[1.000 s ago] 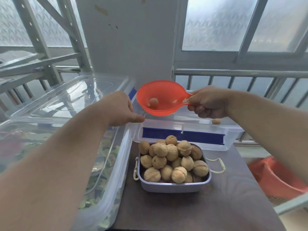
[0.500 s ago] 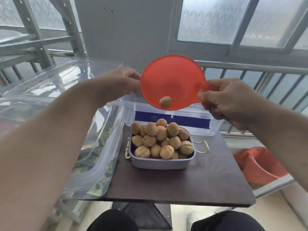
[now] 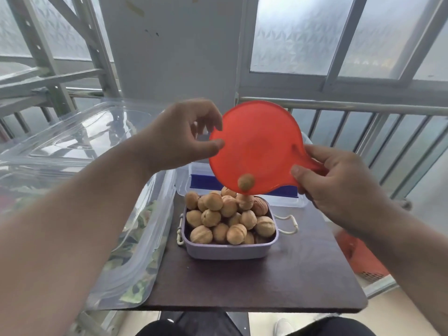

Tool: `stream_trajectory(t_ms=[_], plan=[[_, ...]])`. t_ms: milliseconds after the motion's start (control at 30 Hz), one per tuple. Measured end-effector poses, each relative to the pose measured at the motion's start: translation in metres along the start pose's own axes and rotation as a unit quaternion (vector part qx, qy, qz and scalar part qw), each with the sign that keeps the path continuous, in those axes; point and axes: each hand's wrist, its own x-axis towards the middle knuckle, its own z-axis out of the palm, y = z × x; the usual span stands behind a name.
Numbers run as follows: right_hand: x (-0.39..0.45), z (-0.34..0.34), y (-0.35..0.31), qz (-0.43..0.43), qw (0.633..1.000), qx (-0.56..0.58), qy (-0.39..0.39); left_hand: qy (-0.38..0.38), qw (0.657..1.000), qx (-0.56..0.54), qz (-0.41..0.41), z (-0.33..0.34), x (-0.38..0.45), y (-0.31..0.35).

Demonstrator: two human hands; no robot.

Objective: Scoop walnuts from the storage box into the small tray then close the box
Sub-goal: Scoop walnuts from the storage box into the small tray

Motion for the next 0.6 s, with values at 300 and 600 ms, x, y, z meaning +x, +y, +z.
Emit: stream_trajectory(t_ms=[300, 600], plan=[[0.004, 0.014, 0.007, 0.016, 1.0, 0.017, 0.021, -0.211, 0.968, 0.104, 0.09, 0.029, 0.006, 0.031], [-0.001, 0.024, 0.007, 0.016, 0.999, 0.031, 0.014, -0.223, 0.961, 0.155, 0.05, 0.039, 0.008, 0.017]])
